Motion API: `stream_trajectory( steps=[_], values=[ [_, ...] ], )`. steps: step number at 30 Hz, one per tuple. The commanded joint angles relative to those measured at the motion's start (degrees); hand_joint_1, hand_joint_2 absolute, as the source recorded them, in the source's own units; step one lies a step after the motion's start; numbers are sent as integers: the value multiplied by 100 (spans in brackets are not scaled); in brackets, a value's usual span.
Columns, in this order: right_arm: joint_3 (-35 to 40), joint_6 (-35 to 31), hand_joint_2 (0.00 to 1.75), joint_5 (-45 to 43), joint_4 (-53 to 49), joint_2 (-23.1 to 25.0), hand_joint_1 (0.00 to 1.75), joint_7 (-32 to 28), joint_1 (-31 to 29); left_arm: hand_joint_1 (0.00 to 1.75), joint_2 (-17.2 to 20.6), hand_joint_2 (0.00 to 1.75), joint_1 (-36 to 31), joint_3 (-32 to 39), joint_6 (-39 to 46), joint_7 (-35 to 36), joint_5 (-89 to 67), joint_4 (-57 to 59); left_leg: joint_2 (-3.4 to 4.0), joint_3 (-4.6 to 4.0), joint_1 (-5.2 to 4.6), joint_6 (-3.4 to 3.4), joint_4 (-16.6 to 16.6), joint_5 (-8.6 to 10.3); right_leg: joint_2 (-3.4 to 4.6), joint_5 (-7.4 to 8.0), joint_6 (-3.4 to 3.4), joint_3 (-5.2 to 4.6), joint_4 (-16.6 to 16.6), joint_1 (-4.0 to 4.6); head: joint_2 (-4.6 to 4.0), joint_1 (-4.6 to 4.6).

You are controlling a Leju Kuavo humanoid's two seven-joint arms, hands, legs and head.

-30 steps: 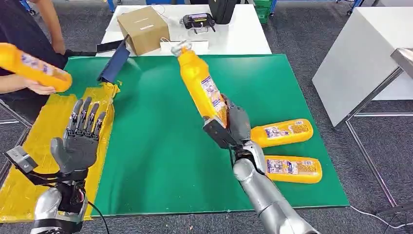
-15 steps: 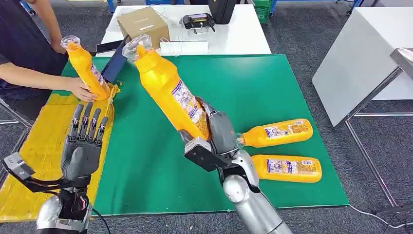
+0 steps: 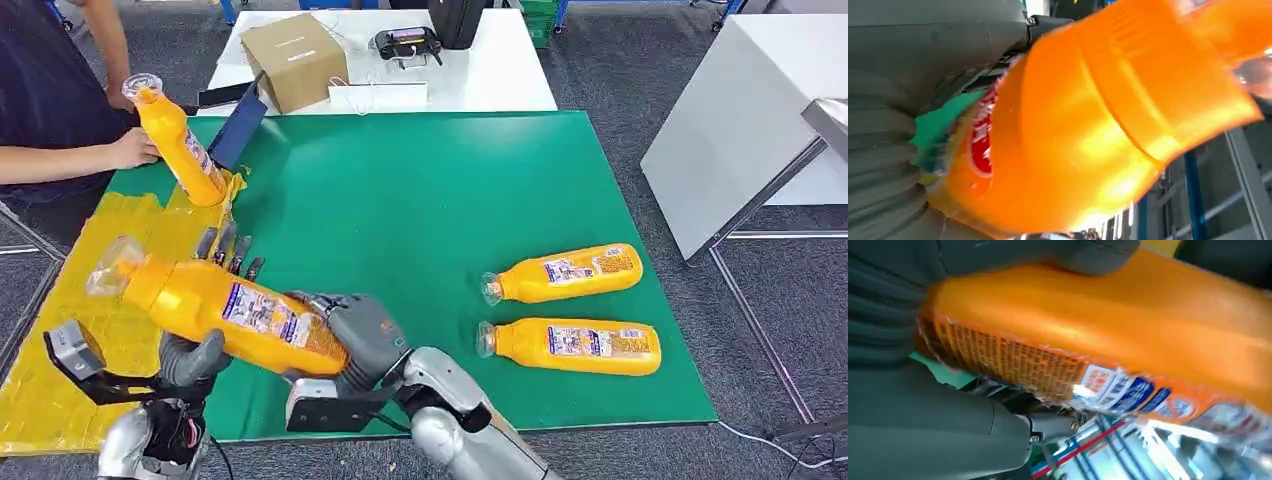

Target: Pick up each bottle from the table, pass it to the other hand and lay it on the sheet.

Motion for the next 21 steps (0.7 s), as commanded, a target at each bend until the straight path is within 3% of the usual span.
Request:
stream_trajectory(
  steps=[1, 3, 4, 15, 18, 19, 20, 21],
  values=[
    [1037, 220, 175, 116, 758, -174, 175, 35, -466, 0, 473, 175, 4, -677, -275, -28, -38, 223, -5, 29, 9, -9, -3, -8, 36, -5, -13, 28, -6, 4, 0, 0],
    [1128, 246, 175, 121, 768, -200, 175, 38, -501, 0, 552, 175, -3, -742, -339, -122, -123, 249, -4, 32, 9, -10, -8, -8, 37, -5, -14, 31, -9, 4, 0, -2],
    [1161, 257, 175, 121, 775, -212, 175, 47, -524, 173, 599, 175, -3, -764, -379, -167, -140, 255, -6, 25, 7, -7, -6, -6, 26, -5, -11, 25, -8, 3, 0, 2],
    [947, 198, 175, 82, 764, -315, 175, 136, -502, 175, 578, 175, -29, -624, -164, -371, -509, 192, -17, 21, 8, -5, -2, -4, 15, -5, -8, 24, -7, 5, 0, -2],
    [684, 1, 175, 205, 604, -425, 175, 302, -374, 175, 501, 175, -106, -471, 632, -637, -1677, 59, -25, 24, 11, -7, 1, -6, 16, -7, -11, 30, -7, 6, 0, 0],
    [464, -111, 175, 296, 406, -502, 166, 402, -247, 175, 446, 175, -182, -373, 1204, -740, -2542, -21, -19, 10, 6, -3, -1, 0, 3, -3, -6, 13, -6, 3, 0, -2],
    [356, -125, 175, 337, 282, -552, 0, 447, -183, 175, 420, 175, -229, -322, 1407, -723, -2858, -62, -28, 15, 9, -5, 2, -3, 5, -7, -9, 22, -5, 5, 0, 0],
    [14, -264, 0, 503, -136, -619, 0, 588, 88, 175, 383, 175, -315, -272, 2564, -706, -4666, -151, -28, 7, 7, -3, 1, 1, -7, -4, -5, 13, -5, 5, 0, -2]
  ],
)
